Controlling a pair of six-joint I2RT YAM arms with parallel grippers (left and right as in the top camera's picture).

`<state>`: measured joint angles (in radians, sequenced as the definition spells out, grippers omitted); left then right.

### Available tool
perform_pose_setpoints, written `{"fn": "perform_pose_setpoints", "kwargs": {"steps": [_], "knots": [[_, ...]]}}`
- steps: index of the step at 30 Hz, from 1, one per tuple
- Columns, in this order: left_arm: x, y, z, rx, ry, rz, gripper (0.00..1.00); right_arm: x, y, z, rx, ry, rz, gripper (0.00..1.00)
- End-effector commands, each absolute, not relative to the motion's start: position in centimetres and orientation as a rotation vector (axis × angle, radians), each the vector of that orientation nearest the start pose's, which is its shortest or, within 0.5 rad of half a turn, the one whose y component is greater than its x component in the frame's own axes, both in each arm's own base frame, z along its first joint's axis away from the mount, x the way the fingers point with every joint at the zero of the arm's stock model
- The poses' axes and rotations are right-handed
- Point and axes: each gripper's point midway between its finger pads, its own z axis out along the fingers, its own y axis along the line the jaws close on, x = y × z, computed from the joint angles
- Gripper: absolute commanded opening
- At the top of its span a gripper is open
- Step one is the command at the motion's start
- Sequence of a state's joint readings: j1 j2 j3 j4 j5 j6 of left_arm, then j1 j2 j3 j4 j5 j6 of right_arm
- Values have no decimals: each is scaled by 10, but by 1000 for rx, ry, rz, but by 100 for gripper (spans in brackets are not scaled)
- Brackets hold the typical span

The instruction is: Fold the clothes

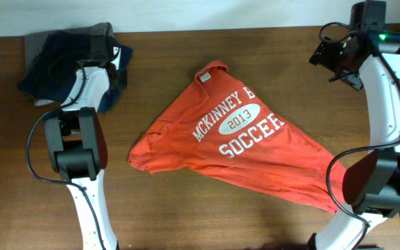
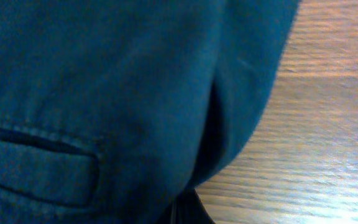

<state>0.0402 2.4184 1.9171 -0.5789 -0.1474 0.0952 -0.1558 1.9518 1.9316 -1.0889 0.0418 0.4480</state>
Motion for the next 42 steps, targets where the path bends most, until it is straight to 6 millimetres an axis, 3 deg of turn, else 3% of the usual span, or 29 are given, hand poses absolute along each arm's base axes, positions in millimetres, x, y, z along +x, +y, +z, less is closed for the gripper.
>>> {"fn": "perform_pose_setpoints", "kwargs": {"steps": [1, 8, 9, 11, 16, 20, 26, 31, 34, 37, 42], "knots": [[574, 78, -2, -119, 2652, 288, 1, 467, -84, 194, 817, 2546, 16, 99], [585, 79, 5, -123, 2597, 287, 2, 467, -84, 194, 817, 2546, 16, 99], [586, 79, 5, -123, 2594, 287, 8, 467, -84, 194, 817, 2546, 16, 99], [586, 79, 6, -122, 2594, 286, 42, 467, -84, 194, 817, 2546, 16, 99], [587, 63, 21, -89, 2596, 250, 79, 467, -84, 194, 817, 2546, 16, 99], [594, 43, 58, -46, 2561, 231, 97, 467, -84, 194, 817, 2546, 16, 99], [592, 9, 123, 20, 2496, 204, 99, 467, -84, 194, 817, 2546, 16, 99], [560, -25, 171, 98, 2507, 147, 99, 467, -84, 194, 817, 2546, 16, 99], [530, -39, 202, 112, 2531, 121, 99, 467, -84, 194, 817, 2546, 16, 99], [484, -46, 223, 66, 2616, 92, 99, 467, -84, 194, 817, 2545, 16, 98], [397, -56, 226, 97, 2876, -29, 99, 467, -85, 195, 817, 2544, 16, 99]]}}
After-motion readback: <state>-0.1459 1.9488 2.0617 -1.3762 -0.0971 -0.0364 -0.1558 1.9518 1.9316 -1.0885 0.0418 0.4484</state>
